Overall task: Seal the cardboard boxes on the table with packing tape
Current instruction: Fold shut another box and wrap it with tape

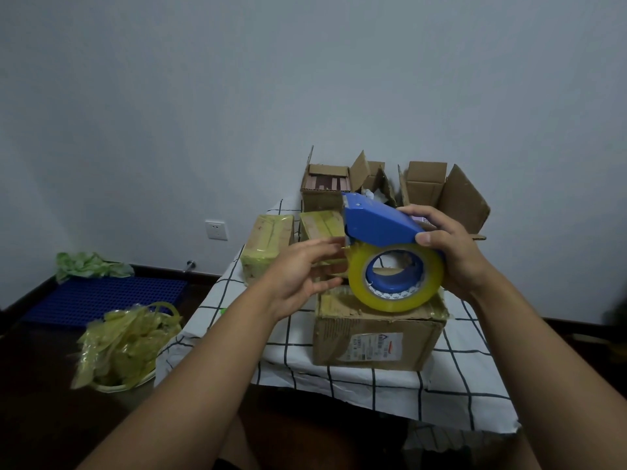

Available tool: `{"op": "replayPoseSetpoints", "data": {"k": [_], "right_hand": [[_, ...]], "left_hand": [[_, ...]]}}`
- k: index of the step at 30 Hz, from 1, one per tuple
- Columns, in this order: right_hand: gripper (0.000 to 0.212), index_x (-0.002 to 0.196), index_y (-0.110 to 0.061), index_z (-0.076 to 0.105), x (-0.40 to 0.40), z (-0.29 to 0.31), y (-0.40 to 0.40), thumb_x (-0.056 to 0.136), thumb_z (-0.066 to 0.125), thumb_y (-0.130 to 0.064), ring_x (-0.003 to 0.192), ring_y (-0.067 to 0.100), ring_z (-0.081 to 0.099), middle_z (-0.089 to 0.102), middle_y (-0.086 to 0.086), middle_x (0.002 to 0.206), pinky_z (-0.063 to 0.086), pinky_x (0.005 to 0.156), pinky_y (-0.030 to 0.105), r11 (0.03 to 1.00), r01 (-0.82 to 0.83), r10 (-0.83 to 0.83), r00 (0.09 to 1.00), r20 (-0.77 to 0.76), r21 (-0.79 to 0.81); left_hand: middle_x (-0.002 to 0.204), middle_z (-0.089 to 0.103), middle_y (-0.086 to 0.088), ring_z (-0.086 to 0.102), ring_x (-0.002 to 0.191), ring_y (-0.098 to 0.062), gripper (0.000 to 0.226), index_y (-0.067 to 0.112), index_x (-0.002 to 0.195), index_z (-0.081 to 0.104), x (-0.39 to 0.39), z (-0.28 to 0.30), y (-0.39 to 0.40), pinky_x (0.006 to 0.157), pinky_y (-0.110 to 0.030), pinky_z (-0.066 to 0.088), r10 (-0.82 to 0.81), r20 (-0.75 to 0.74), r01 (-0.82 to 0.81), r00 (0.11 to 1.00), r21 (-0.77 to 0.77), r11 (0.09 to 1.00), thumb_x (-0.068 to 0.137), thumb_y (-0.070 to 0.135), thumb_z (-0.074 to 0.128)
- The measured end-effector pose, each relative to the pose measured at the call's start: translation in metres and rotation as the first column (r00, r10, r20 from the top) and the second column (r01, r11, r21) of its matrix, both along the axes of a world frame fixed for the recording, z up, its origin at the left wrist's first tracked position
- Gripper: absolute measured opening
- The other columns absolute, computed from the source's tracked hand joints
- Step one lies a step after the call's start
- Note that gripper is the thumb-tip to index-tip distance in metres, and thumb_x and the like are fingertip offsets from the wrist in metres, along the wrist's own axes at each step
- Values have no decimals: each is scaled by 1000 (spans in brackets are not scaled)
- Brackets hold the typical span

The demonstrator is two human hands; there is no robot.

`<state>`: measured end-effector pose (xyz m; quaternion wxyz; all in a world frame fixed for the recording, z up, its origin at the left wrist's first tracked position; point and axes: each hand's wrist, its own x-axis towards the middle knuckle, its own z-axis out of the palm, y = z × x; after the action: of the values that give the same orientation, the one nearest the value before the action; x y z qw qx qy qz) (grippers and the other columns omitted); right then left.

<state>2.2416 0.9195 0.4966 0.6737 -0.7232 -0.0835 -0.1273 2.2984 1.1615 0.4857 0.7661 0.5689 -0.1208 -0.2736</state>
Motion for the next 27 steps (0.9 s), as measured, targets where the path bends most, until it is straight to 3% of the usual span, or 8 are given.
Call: {"op": "replayPoseSetpoints", "data": {"k": [5, 8, 11, 14, 21, 24, 27], "right_hand": [[65, 119, -20, 62, -2, 2, 3, 58, 66, -41, 90, 19, 69, 71, -22, 101, 60, 73, 31, 1000, 0, 0, 1000, -6, -19], [66, 120, -19, 61, -2, 3, 7, 58, 65, -41, 91, 18, 70, 70, -23, 101, 60, 73, 30, 999, -1, 1, 1000, -10, -33], [64, 118, -20, 61, -4, 4, 8, 58, 65, -41, 92, 14, 70, 69, -27, 100, 59, 72, 26, 999, -4, 3, 1000, -4, -36], [64, 117, -20, 61, -5, 5, 7, 57, 66, -41, 92, 9, 70, 68, -31, 99, 57, 71, 24, 998, 7, -7, 1000, -9, -61], [59, 116, -29, 66, 2, 4, 7, 59, 72, -43, 98, 23, 68, 64, -4, 113, 58, 81, 33, 994, 26, -28, 999, -15, -106], [57, 115, -33, 67, 3, 8, 7, 60, 71, -46, 101, 22, 67, 65, -4, 113, 58, 83, 33, 984, 26, -28, 1000, -7, -178], [58, 117, -33, 68, 2, 12, 7, 61, 72, -46, 101, 17, 67, 68, -7, 110, 58, 83, 29, 971, 9, -11, 1000, -7, -238]], "left_hand": [[105, 71, -8, 65, 100, -22, 22, 12, 116, 66, 1, -3, 0, 97, -42, 48, -54, 10, 54, 999, 1, 999, 96, 14, 56], [105, 68, -7, 64, 98, -20, 30, 11, 121, 60, 4, -4, -1, 93, -40, 48, -122, 19, 122, 992, -5, 993, 93, 20, 60], [103, 65, -9, 62, 95, -20, 26, 11, 109, 58, 9, -3, 2, 83, -32, 49, -141, 20, 141, 990, -29, 990, 86, 22, 62], [95, 66, -9, 64, 88, -17, 13, 8, 102, 59, 15, -1, 4, 78, -28, 49, -134, 90, 129, 987, 59, 990, 93, 17, 56], [78, 62, -8, 68, 74, -15, 11, 2, 107, 57, 21, 12, 9, 74, -25, 58, -60, 153, 32, 986, 179, 983, 98, 7, 54], [79, 58, -8, 64, 66, -12, 23, -2, 122, 54, 25, 19, 15, 68, -24, 57, -20, 182, -19, 983, 211, 977, 99, 0, 49], [79, 61, -5, 64, 71, -13, 25, 4, 120, 60, 26, 27, 22, 71, -27, 55, -70, 170, 19, 983, 281, 960, 99, 0, 46]]}}
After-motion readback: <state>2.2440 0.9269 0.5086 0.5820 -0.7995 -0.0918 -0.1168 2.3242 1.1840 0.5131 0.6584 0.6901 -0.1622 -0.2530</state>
